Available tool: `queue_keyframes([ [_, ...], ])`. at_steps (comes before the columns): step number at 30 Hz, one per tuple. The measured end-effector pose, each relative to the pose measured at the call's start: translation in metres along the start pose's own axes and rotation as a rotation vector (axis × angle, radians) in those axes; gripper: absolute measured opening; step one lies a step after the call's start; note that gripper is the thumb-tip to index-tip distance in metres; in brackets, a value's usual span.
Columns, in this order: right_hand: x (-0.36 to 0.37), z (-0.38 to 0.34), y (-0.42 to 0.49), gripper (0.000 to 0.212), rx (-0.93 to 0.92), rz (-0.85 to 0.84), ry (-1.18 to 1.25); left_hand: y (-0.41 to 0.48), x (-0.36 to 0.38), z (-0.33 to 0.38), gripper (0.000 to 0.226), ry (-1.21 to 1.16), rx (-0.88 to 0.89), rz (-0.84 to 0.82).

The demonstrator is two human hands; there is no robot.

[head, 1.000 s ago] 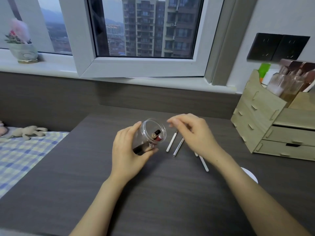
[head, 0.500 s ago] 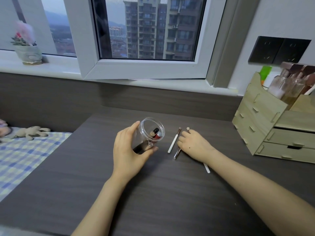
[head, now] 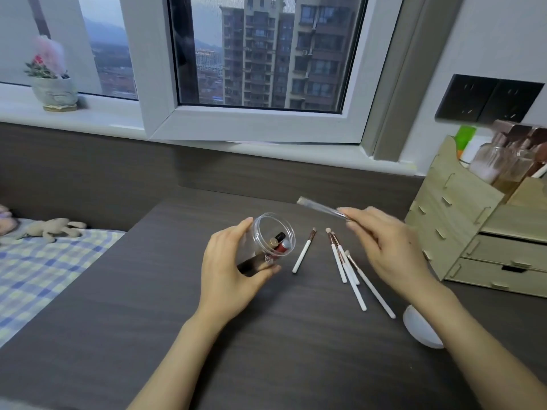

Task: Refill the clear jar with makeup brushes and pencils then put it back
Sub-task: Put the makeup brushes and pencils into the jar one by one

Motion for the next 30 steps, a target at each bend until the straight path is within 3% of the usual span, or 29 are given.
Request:
queue_keyframes([
  [4,-0.021,-0.037,0.005,0.029,-0.164,-0.066,-0.219,-0.002,0.002,0.005,0.081,-0.001,0.049,-0.046],
  [6,-0.015,-0.056,0.010,0.038,-0.204,-0.160,-0.267,-0.003,0.004,0.007,0.079,0.020,0.093,-0.081],
  [8,-0.006,-0.072,0.015,0.045,-0.192,-0.348,-0.162,-0.003,0.005,0.008,0.079,0.040,0.131,-0.106],
  [11,0.002,-0.082,0.021,0.026,-0.093,-0.503,0.069,-0.004,0.006,0.006,0.080,0.044,0.142,-0.117],
  [15,0.004,-0.086,0.029,0.012,-0.104,-0.458,0.205,-0.004,0.003,0.008,0.079,-0.041,0.075,-0.105],
  [17,0.000,-0.082,0.031,0.004,-0.100,-0.404,0.390,-0.003,0.002,0.008,0.081,-0.089,0.026,-0.083],
  [19,-0.005,-0.063,0.036,0.009,-0.023,-0.237,0.674,-0.003,0.001,0.006,0.083,-0.150,-0.039,-0.064],
  [21,-0.005,-0.029,0.038,0.016,0.150,-0.055,0.795,-0.002,-0.001,0.004,0.082,-0.229,-0.116,-0.045],
  [23,0.006,0.009,0.037,0.019,0.347,-0.030,0.603,-0.002,-0.002,0.002,0.079,-0.292,-0.154,-0.026],
  [26,0.035,0.048,0.025,0.019,0.573,-0.231,0.225,-0.002,-0.002,0.002,0.078,-0.328,-0.176,-0.020],
  [30,0.063,0.070,0.015,0.024,0.739,-0.432,0.017,-0.002,-0.001,0.002,0.078,-0.319,-0.170,-0.029],
])
Point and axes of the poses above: each hand's wrist, its own y-axis towards the middle knuckle, its own x-axis out of the palm, z = x × y, the point moved 1 cm from there along y, towards the middle knuckle, and after that the axes turned 13 degrees about -z, right-handed, at the moved point
